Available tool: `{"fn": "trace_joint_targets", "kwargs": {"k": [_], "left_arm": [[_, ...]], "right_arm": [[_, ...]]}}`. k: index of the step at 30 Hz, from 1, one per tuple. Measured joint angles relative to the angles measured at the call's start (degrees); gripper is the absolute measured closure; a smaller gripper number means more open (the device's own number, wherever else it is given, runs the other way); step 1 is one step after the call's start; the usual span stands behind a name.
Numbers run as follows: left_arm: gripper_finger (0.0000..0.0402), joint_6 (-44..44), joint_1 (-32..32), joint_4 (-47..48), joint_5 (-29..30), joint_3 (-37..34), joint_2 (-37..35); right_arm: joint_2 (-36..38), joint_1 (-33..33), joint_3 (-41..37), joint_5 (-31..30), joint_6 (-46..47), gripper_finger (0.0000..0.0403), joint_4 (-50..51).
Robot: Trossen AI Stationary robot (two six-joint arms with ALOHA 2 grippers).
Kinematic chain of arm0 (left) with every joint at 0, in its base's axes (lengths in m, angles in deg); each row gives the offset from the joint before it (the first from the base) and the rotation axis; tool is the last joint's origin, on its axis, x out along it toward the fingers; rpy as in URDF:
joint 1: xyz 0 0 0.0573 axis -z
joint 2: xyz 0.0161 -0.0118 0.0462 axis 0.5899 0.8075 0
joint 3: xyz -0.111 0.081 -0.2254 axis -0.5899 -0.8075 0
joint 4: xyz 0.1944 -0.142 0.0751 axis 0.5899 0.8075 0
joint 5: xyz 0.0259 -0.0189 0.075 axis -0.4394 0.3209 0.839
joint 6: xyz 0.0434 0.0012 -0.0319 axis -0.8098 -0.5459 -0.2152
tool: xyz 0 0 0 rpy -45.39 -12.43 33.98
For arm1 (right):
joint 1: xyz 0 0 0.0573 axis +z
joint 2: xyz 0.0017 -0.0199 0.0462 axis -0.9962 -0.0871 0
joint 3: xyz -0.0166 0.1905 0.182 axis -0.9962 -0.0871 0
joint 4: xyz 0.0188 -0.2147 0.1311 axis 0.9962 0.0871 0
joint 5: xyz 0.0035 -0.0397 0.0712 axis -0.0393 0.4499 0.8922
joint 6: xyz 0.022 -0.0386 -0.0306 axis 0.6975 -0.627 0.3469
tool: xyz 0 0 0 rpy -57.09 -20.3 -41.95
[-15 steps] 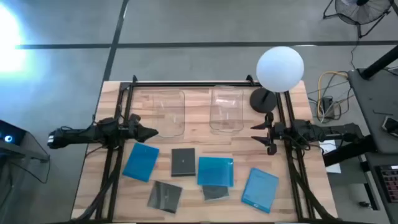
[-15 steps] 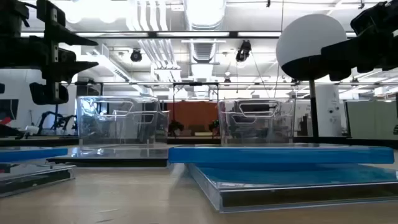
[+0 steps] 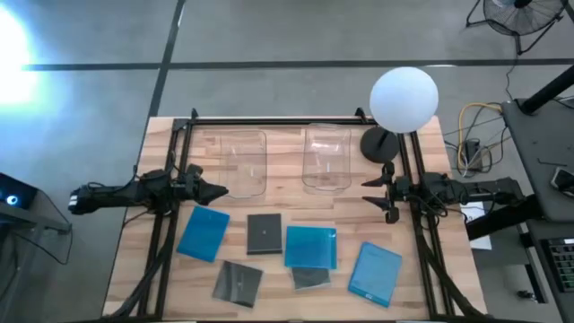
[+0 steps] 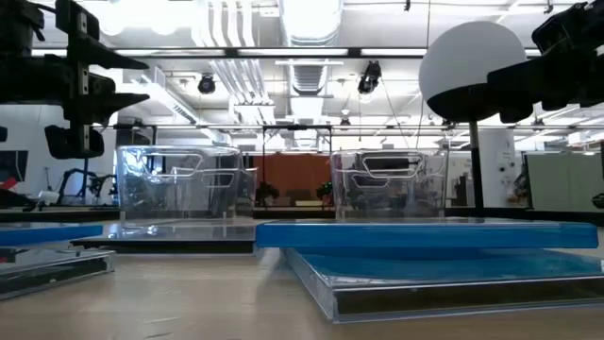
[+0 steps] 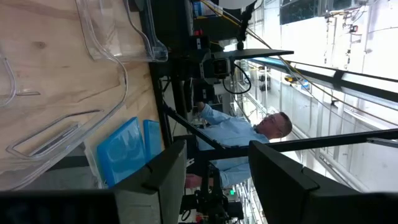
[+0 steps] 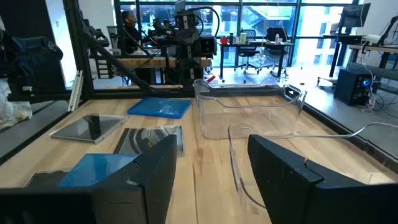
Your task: Pick & place jewel cases by type
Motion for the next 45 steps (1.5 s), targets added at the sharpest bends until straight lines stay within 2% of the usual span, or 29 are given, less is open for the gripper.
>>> {"fn": "trace_joint_targets", "kwargs": {"k": [40, 42, 45], "left_arm": [[0.0245, 0.0, 0.0, 0.0, 0.0, 0.0, 0.0], [0.0245, 0.0, 0.0, 0.0, 0.0, 0.0, 0.0], [0.0245, 0.0, 0.0, 0.0, 0.0, 0.0, 0.0]], "right_arm": [[0.0, 0.0, 0.0, -0.9, 0.6, 0.0209, -0.3], [-0.2, 0.0, 0.0, -4.5, 6.6, 0.0209, -0.8], [-0.4, 0.0, 0.0, -7.1, 25.7, 0.0209, -1.0]]}}
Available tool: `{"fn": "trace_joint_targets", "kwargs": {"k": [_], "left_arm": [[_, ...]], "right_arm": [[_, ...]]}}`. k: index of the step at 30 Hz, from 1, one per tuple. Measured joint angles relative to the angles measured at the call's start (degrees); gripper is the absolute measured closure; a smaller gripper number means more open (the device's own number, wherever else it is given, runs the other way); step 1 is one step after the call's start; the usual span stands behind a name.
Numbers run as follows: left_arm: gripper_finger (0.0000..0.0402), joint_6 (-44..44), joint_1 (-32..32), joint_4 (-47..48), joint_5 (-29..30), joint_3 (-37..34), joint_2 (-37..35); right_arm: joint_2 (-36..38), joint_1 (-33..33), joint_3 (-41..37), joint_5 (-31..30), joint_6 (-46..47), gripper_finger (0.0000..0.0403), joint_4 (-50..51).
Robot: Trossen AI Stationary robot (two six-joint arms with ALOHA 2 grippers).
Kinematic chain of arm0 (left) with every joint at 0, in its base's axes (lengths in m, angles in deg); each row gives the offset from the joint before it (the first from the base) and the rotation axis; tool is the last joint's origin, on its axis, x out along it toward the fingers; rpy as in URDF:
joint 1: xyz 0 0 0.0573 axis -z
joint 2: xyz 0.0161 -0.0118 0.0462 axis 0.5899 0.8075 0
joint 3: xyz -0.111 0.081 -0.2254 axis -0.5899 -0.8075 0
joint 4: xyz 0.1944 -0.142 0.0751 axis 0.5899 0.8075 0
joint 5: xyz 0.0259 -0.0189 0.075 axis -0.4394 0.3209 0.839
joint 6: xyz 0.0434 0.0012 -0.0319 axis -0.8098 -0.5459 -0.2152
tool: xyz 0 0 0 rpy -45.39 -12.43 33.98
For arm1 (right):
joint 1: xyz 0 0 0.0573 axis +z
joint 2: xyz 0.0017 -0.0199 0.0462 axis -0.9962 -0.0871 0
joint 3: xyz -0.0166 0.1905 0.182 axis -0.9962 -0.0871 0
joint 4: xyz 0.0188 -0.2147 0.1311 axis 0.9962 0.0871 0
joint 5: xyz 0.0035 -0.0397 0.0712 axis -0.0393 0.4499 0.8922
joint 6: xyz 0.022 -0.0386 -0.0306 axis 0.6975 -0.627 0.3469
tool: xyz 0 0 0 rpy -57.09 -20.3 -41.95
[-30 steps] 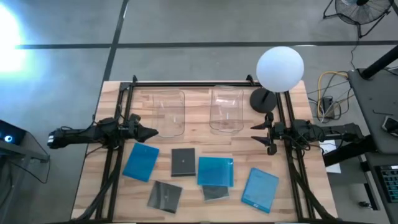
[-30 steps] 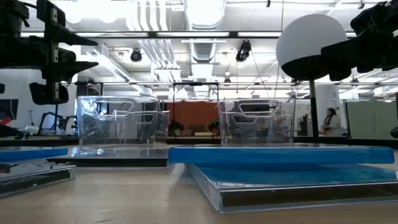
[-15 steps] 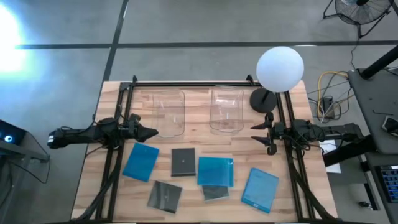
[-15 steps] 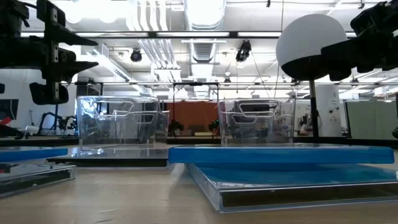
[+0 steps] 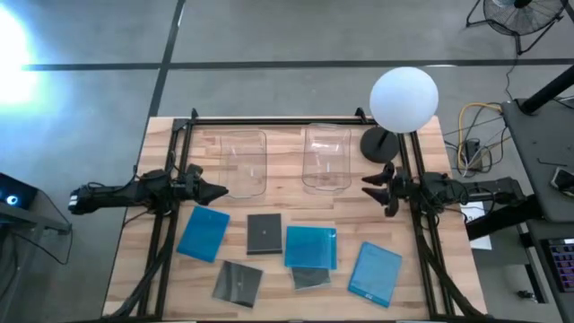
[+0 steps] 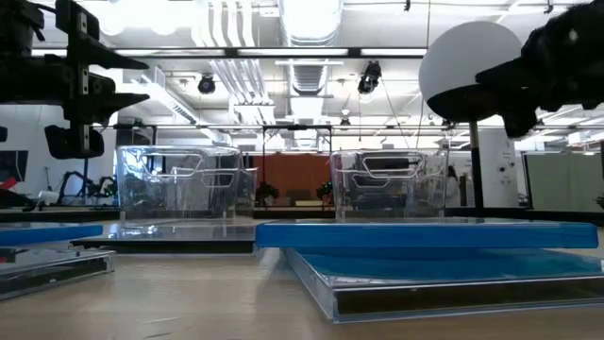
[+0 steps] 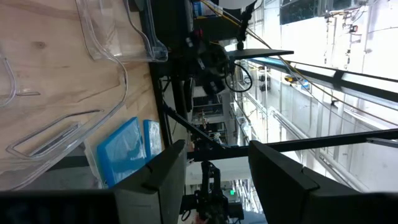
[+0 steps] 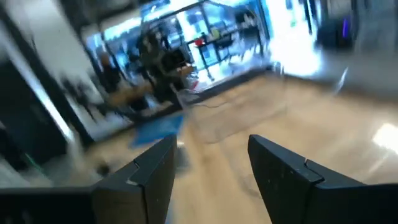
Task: Pick & place jewel cases by type
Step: Put the middle blue CD case into the right transparent bin
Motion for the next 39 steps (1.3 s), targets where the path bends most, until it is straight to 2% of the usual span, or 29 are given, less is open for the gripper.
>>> {"fn": "trace_joint_targets", "kwargs": {"k": [3, 8, 12, 16, 18, 20, 23, 26, 30, 33, 35, 39], "left_arm": [[0.0245, 0.0, 0.0, 0.0, 0.0, 0.0, 0.0], [0.0245, -1.6, 0.0, 0.0, 0.1, 0.0, 0.0], [0.0245, -8.7, 0.0, -0.1, 1.5, 0.0, 0.1], [0.0245, -17.8, -0.1, -0.8, 8.3, 0.0, 0.2], [0.0245, -19.0, -0.1, -1.6, 11.7, 0.0, 0.2], [0.0245, -18.3, -0.1, -2.1, 12.8, 0.0, 0.2], [0.0245, -14.9, -0.1, -2.2, 11.9, 0.0, 0.2], [0.0245, -15.8, -0.1, -2.2, 11.4, 0.0, 0.5], [0.0245, -17.0, -0.1, -2.3, 7.2, 0.0, 0.8], [0.0245, -17.3, -0.1, -1.7, 6.4, 0.0, 1.1], [0.0245, -16.0, -0.1, -1.4, 6.3, 0.0, 1.2], [0.0245, -13.9, -0.1, -1.6, 6.3, 0.0, 1.4]], "right_arm": [[-2.2, 0.0, 0.0, 1.0, 18.7, 0.0209, 0.1], [-9.7, 0.1, 0.0, 2.3, 42.0, 0.0209, 0.2], [-15.4, 0.2, 0.0, -6.1, 54.8, 0.0209, -3.3], [-20.7, 1.5, 0.0, -13.7, 51.2, 0.0209, -18.6], [-23.1, 1.5, 0.0, -14.3, 51.0, 0.0209, -24.7], [-25.6, 1.8, 0.0, -13.6, 52.8, 0.0209, -26.5], [-29.6, 3.2, 1.0, -12.4, 56.8, 0.0209, -24.6], [-34.8, 4.9, 4.3, -12.2, 59.4, 0.0209, -24.8], [-42.3, 6.9, 12.4, -7.2, 56.8, 0.0209, -24.1], [-47.2, 7.3, 19.1, 1.2, 57.0, 0.0209, -15.2], [-50.2, 8.0, 23.8, 6.9, 57.8, 0.0209, -4.9], [-56.0, 10.5, 31.4, 11.3, 59.9, 0.0209, 17.4]]}}
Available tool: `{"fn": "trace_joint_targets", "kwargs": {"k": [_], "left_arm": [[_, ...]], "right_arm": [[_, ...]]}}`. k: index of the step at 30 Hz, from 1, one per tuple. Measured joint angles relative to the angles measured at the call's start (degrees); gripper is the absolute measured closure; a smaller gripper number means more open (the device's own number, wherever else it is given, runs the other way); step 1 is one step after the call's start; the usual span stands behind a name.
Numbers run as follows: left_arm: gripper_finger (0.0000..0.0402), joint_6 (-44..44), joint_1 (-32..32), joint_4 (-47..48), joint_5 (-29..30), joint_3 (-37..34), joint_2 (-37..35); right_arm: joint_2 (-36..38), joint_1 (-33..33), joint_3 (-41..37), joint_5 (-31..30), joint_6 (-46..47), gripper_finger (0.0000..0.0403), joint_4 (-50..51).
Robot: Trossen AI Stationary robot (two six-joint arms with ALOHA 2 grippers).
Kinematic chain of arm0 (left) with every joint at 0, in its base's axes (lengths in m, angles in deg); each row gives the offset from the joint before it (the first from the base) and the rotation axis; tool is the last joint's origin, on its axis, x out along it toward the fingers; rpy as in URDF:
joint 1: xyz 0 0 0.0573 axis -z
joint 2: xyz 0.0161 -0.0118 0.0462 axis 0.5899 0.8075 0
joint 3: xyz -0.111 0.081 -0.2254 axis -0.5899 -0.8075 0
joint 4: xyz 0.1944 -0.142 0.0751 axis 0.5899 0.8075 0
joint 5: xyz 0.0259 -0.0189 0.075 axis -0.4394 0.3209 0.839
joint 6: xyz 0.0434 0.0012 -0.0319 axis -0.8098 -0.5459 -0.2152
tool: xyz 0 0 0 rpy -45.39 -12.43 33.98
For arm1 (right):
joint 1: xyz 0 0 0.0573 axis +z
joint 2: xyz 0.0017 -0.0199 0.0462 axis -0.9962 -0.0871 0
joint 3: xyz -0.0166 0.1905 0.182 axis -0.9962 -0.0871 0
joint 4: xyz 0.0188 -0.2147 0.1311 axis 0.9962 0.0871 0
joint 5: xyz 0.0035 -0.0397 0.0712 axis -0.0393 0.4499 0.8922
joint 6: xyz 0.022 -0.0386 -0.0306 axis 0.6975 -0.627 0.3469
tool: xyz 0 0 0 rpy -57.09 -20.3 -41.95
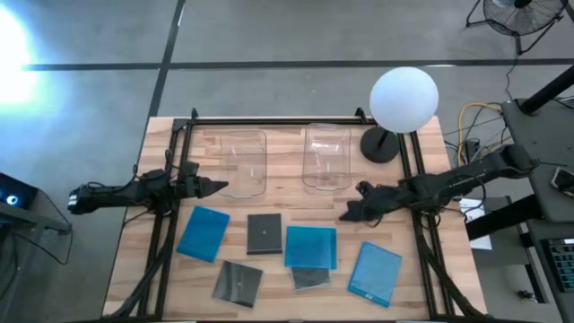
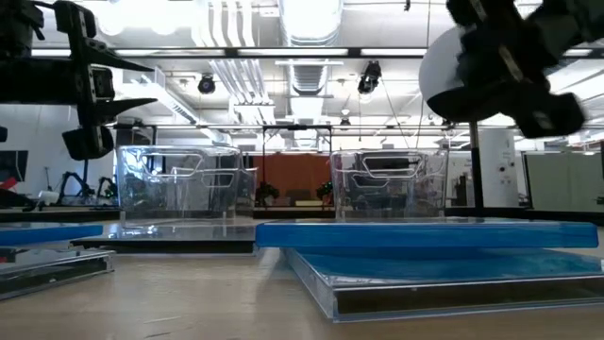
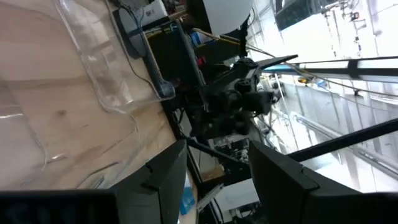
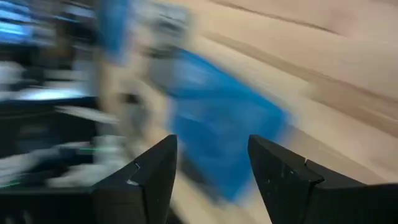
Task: Pick & place jewel cases by type
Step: Put the middle blue CD case into the right transparent bin
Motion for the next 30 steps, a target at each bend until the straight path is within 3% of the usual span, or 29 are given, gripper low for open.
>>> {"fn": "trace_joint_targets", "kwargs": {"k": [3, 8, 10, 14, 23, 30], "left_arm": [[0.0245, -1.1, 0.0, -0.1, 2.3, 0.0, 0.1], [0.0245, -0.3, 0.0, -1.4, 11.0, 0.0, 0.1], [0.0245, -1.5, 0.0, -6.1, 12.5, 0.0, 0.2], [0.025, -7.7, 1.1, -10.5, 8.9, 3.8, 2.1], [0.0273, -9.8, 2.5, 3.2, -6.5, 12.4, 17.1], [0.028, -12.3, 6.1, 6.8, -8.3, 17.1, 29.4]], "right_arm": [[-3.5, 2.2, 2.2, 1.7, 1.8, 0.0209, 4.6], [-8.7, 6.1, 1.6, 3.0, 7.5, 0.0209, 2.9], [-10.7, 7.8, 0.7, 4.1, 10.1, 0.0209, 1.0], [-14.9, 11.1, -0.7, 4.0, 13.4, 0.0209, -7.9], [-25.8, 12.3, 0.5, 0.3, 14.3, 0.0209, -14.4], [-29.9, 12.3, 0.5, -3.0, 17.7, 0.0209, -17.9]]}}
